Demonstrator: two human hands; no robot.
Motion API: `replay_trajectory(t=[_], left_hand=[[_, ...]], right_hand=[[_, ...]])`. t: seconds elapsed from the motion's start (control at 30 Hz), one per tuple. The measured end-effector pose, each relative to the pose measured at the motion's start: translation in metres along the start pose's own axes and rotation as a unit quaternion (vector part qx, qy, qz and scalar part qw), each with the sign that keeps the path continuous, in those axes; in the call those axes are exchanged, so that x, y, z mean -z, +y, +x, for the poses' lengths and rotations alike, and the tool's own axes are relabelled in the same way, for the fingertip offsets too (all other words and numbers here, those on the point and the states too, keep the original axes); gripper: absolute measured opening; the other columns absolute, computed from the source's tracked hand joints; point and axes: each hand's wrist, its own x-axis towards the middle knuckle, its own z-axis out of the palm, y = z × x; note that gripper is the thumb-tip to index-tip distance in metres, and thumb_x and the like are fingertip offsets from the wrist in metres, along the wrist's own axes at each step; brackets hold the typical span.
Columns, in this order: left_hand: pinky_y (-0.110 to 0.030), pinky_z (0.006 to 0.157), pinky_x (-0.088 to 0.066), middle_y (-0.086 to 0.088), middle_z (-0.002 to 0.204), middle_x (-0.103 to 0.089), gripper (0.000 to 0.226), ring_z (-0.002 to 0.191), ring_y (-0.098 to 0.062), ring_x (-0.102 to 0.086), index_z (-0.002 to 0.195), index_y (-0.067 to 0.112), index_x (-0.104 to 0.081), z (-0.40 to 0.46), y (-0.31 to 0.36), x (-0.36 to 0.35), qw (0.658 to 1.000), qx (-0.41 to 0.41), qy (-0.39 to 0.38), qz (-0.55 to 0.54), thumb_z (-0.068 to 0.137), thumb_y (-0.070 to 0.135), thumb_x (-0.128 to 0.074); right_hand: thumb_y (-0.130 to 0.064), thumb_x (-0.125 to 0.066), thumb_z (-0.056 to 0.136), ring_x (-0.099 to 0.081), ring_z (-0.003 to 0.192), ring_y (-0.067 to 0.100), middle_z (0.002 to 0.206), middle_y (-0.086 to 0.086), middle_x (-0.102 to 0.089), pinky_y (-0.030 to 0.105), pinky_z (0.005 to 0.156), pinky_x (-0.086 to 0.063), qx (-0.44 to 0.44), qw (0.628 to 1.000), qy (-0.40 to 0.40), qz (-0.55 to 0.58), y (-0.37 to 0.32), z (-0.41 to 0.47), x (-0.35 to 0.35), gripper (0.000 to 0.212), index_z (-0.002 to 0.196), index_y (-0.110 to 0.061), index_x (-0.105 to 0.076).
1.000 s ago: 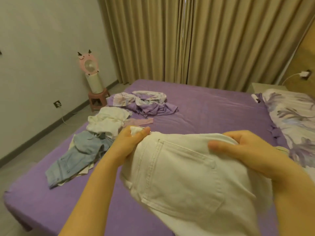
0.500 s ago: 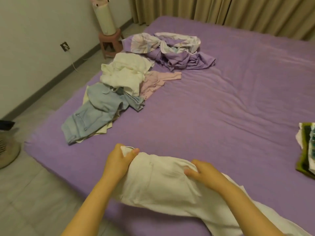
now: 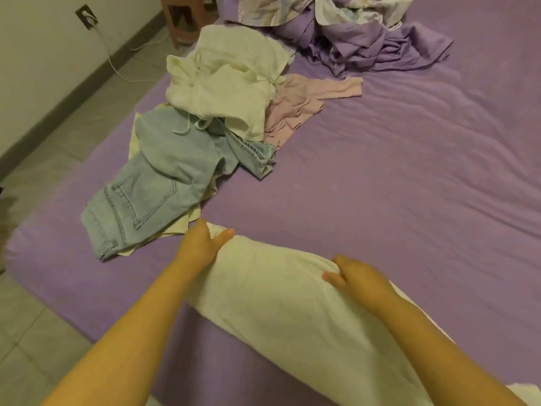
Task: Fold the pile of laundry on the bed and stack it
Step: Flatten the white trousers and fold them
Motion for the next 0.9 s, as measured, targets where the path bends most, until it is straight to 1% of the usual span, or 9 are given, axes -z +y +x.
replay_trajectory(t=[0.13, 0.2, 0.33, 0.4, 0.47, 0.5, 0.63, 0.8, 0.9], left_hand=[[-0.034, 0.076, -0.037, -0.011, 0.114, -0.058, 0.064, 0.109, -0.033, -0.054, 0.124, 0.005, -0.044, 0.028, 0.001, -0.028, 0.999, -0.020, 0.039, -0.022, 0.083, 0.049, -0.066], [-0.039, 0.086, -0.041, -0.011, 0.128, -0.053, 0.064, 0.118, -0.031, -0.049, 0.133, 0.010, -0.042, 0.027, 0.002, -0.035, 0.995, -0.050, 0.079, 0.023, 0.086, 0.045, -0.065], [-0.057, 0.106, -0.034, -0.019, 0.145, -0.042, 0.050, 0.133, -0.040, -0.039, 0.140, 0.010, -0.045, -0.003, 0.007, -0.061, 0.930, -0.252, 0.179, 0.200, 0.093, 0.024, -0.057], [-0.062, 0.109, -0.027, -0.016, 0.148, -0.039, 0.049, 0.138, -0.040, -0.033, 0.143, 0.015, -0.042, -0.027, 0.006, -0.093, 0.887, -0.374, 0.114, 0.245, 0.098, 0.034, -0.044], [-0.063, 0.108, -0.020, -0.010, 0.153, -0.031, 0.057, 0.142, -0.037, -0.022, 0.147, 0.021, -0.031, -0.039, -0.008, -0.121, 0.861, -0.420, 0.034, 0.285, 0.098, 0.051, -0.030], [-0.063, 0.109, -0.018, -0.008, 0.155, -0.026, 0.062, 0.143, -0.035, -0.019, 0.149, 0.024, -0.027, -0.038, -0.019, -0.130, 0.854, -0.427, 0.010, 0.297, 0.097, 0.057, -0.028], [-0.061, 0.114, -0.009, -0.006, 0.160, -0.013, 0.074, 0.147, -0.033, -0.009, 0.152, 0.027, -0.017, -0.019, -0.047, -0.142, 0.834, -0.448, -0.022, 0.321, 0.092, 0.068, -0.030], [-0.065, 0.111, -0.012, -0.010, 0.159, -0.014, 0.078, 0.146, -0.036, -0.010, 0.152, 0.024, -0.020, -0.025, -0.034, -0.139, 0.842, -0.419, -0.046, 0.337, 0.090, 0.072, -0.028], [-0.065, 0.111, -0.011, -0.014, 0.157, -0.020, 0.081, 0.145, -0.037, -0.014, 0.150, 0.020, -0.027, -0.043, -0.014, -0.141, 0.853, -0.400, -0.046, 0.331, 0.088, 0.073, -0.029]], right_hand=[[-0.046, -0.037, 0.098, -0.058, 0.080, 0.024, 0.090, 0.000, -0.062, 0.032, 0.064, -0.036, -0.026, 0.996, 0.065, -0.055, 0.009, 0.026, -0.028, 0.028, 0.095, -0.019, -0.044], [-0.046, -0.035, 0.099, -0.057, 0.081, 0.024, 0.092, -0.001, -0.062, 0.031, 0.063, -0.031, -0.041, 0.993, 0.091, -0.070, 0.012, 0.027, -0.039, 0.026, 0.092, -0.021, -0.040], [-0.046, -0.032, 0.100, -0.056, 0.085, 0.021, 0.097, -0.003, -0.062, 0.029, 0.066, -0.023, -0.037, 0.982, 0.111, -0.147, 0.011, 0.028, -0.043, 0.031, 0.099, -0.020, -0.049], [-0.042, -0.046, 0.097, -0.058, 0.076, 0.022, 0.089, -0.001, -0.064, 0.029, 0.065, -0.024, -0.018, 0.979, 0.134, -0.152, 0.009, 0.029, -0.041, 0.028, 0.093, -0.016, -0.055], [-0.033, -0.071, 0.084, -0.057, 0.056, 0.023, 0.068, 0.000, -0.062, 0.029, 0.057, -0.031, 0.008, 0.967, 0.196, -0.161, 0.011, 0.032, -0.038, 0.024, 0.076, -0.014, -0.058], [-0.033, -0.072, 0.082, -0.057, 0.054, 0.024, 0.065, 0.000, -0.061, 0.031, 0.058, -0.035, 0.005, 0.964, 0.206, -0.165, 0.014, 0.034, -0.036, 0.025, 0.075, -0.015, -0.057], [-0.048, -0.040, 0.097, -0.057, 0.095, 0.021, 0.099, -0.006, -0.062, 0.034, 0.089, -0.030, -0.080, 0.972, 0.140, -0.170, 0.019, 0.046, -0.042, 0.030, 0.106, -0.024, -0.056], [-0.031, -0.069, 0.083, -0.051, 0.123, 0.037, 0.123, 0.013, -0.060, 0.057, 0.106, -0.030, -0.071, 0.969, 0.191, -0.138, 0.010, 0.021, -0.044, 0.046, 0.124, -0.013, -0.060], [-0.050, -0.038, 0.091, -0.039, 0.134, 0.040, 0.139, 0.016, -0.050, 0.062, 0.109, -0.024, -0.077, 0.972, 0.158, -0.158, 0.024, -0.025, -0.055, 0.057, 0.134, -0.017, -0.054]])
